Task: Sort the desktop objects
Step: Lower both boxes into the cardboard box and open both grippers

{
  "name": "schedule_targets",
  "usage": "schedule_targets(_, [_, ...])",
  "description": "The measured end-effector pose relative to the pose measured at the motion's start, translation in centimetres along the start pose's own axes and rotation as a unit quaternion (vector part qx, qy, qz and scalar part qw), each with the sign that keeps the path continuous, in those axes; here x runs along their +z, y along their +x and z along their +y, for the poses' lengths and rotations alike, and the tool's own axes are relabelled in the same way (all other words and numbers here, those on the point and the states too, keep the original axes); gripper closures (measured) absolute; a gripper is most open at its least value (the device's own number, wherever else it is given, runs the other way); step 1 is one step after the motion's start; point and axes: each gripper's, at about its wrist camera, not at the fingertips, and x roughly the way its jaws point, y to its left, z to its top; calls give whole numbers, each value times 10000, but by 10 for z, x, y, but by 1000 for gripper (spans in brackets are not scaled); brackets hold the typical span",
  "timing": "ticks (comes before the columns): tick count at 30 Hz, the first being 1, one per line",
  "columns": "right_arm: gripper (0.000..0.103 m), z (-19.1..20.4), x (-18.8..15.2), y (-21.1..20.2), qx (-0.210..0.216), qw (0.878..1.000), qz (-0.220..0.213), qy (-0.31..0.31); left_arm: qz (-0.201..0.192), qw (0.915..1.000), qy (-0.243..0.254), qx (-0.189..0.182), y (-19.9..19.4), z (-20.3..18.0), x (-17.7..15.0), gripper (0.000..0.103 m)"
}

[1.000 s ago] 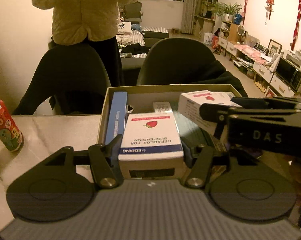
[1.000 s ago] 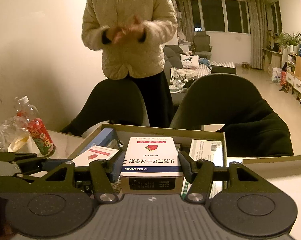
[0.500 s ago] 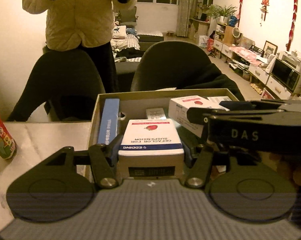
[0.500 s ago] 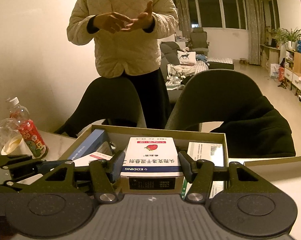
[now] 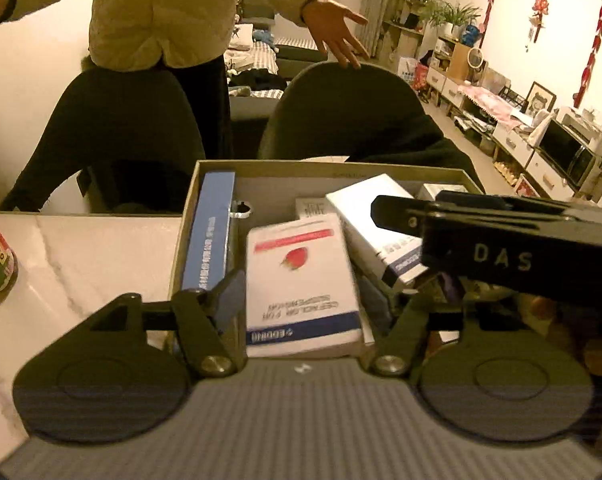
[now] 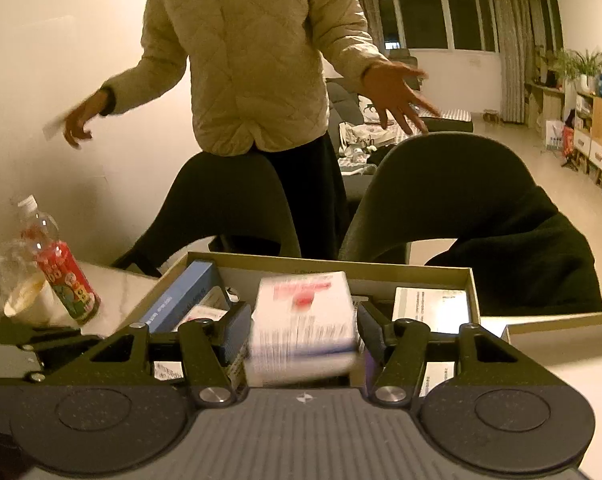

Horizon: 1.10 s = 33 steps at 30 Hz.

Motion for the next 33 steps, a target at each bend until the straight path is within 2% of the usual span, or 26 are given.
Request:
schedule_targets(13, [36,-13,-2,-23,73,9995,-71,297,-186,9997,-130,-110,-19,4,-4,37])
schedule_targets(16, [35,-11,-6,-30,107,9994,-68,315,-273,9996,-122,8,-25,5,-6,29])
schedule_targets(33, [31,10,-21,-65,276,9990,-168,318,-590,9962,-533,358,-69,36,-27,22])
